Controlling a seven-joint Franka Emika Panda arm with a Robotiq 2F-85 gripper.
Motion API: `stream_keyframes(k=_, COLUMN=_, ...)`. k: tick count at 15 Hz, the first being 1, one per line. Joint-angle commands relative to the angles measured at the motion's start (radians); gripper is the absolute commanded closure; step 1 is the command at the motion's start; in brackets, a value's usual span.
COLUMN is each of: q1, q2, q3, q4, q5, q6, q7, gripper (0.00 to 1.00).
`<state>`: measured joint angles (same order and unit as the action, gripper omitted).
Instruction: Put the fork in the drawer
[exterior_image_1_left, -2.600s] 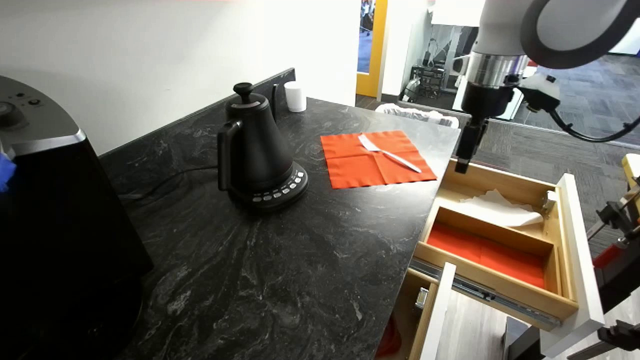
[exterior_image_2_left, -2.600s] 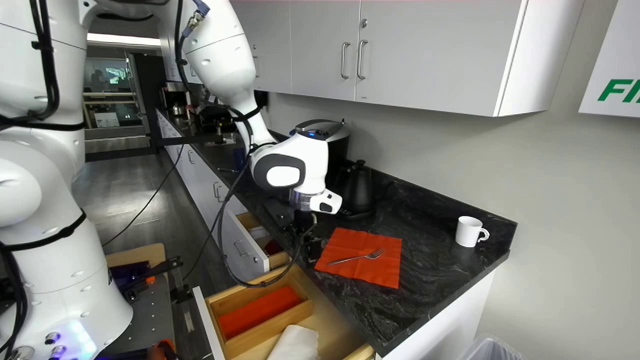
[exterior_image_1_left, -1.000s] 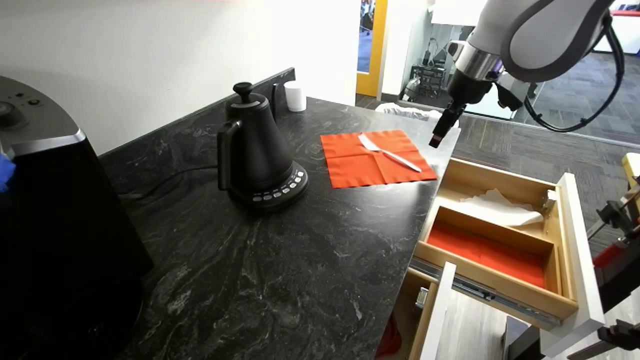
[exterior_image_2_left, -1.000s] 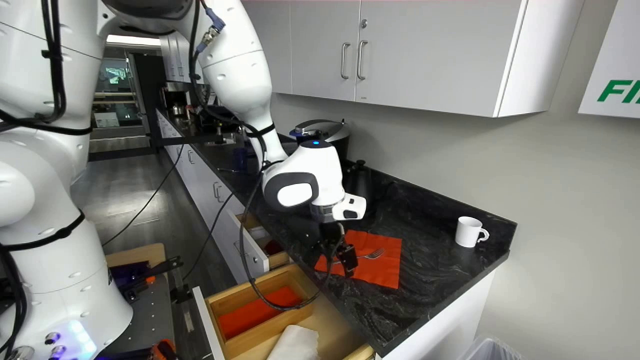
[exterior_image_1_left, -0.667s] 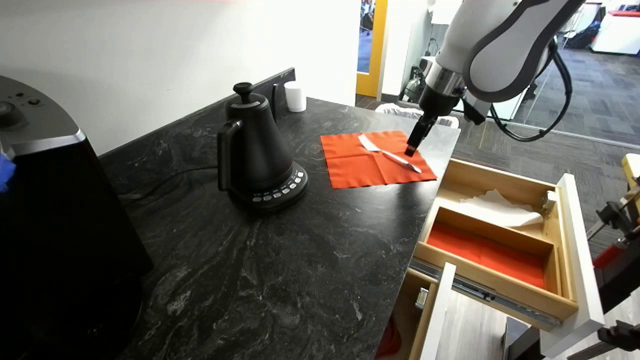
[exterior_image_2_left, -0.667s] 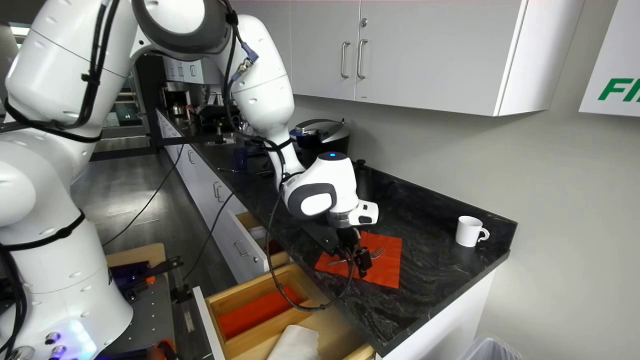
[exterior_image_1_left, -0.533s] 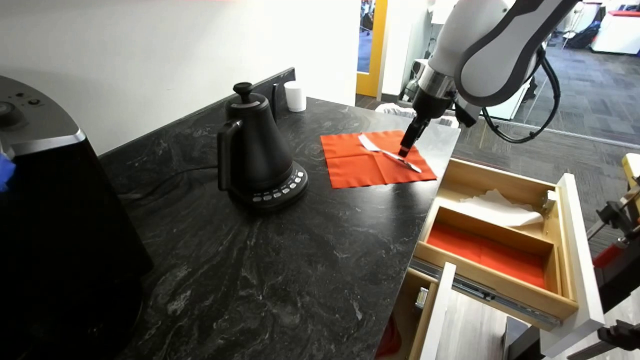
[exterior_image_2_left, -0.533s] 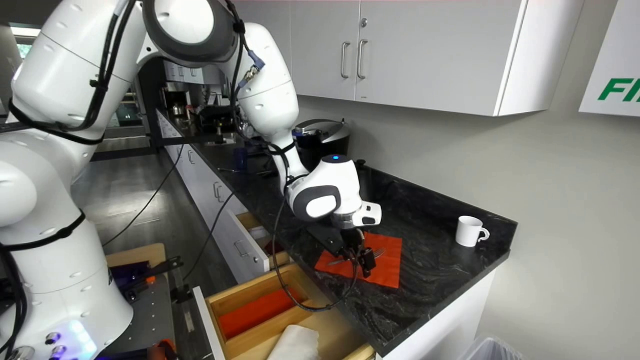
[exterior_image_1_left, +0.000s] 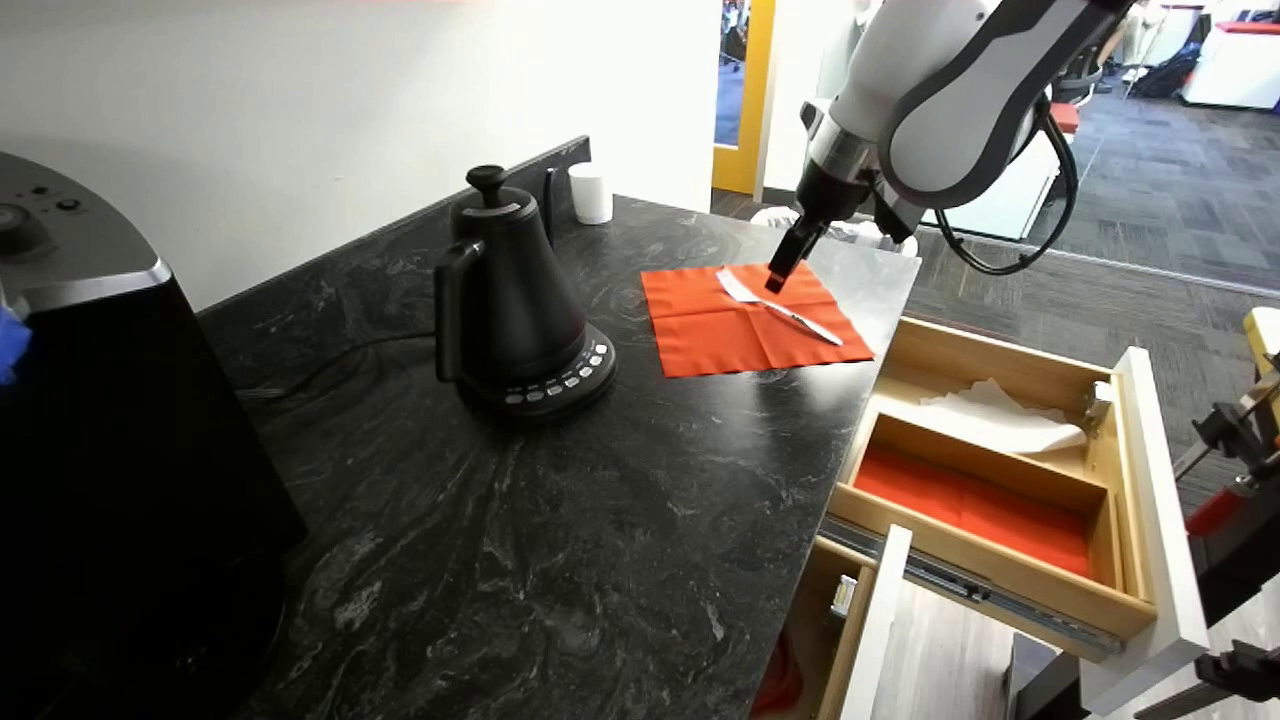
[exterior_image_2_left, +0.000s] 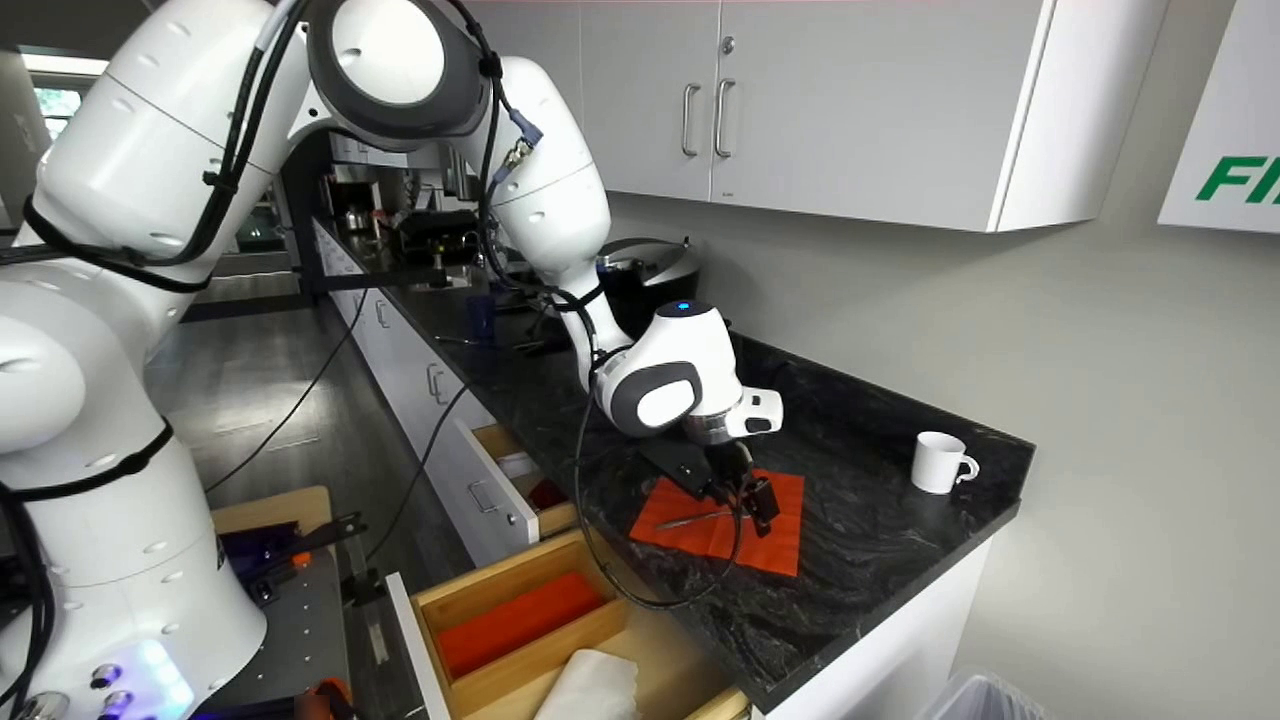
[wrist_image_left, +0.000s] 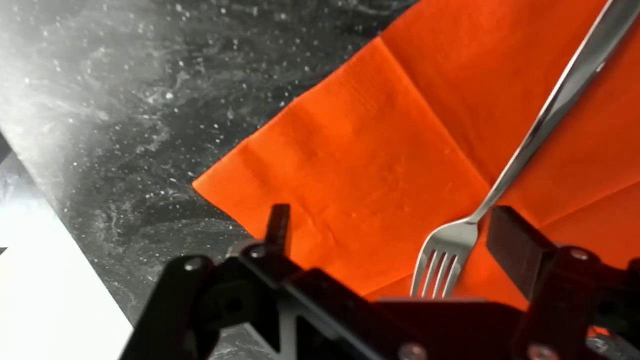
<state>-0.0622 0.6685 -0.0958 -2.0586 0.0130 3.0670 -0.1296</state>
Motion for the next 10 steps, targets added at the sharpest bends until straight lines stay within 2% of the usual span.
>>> stream_keyframes(k=1, q1=0.012, q2=-0.001, q3=0.001, q4=0.007, q5=-0.013, q6=-0.019, q7=0.049, gripper=0.00)
stream_keyframes(k=8, q1=0.028, q2=-0.018, q3=0.034, q4=-0.014, q5=-0.011, q6=-0.041, q7=0.066, gripper=0.00)
stream_keyframes(k=10, q1=0.047, q2=-0.017, q3=0.023, q4=-0.020, q5=-0.009, q6=-0.054, q7=0.084, gripper=0.00)
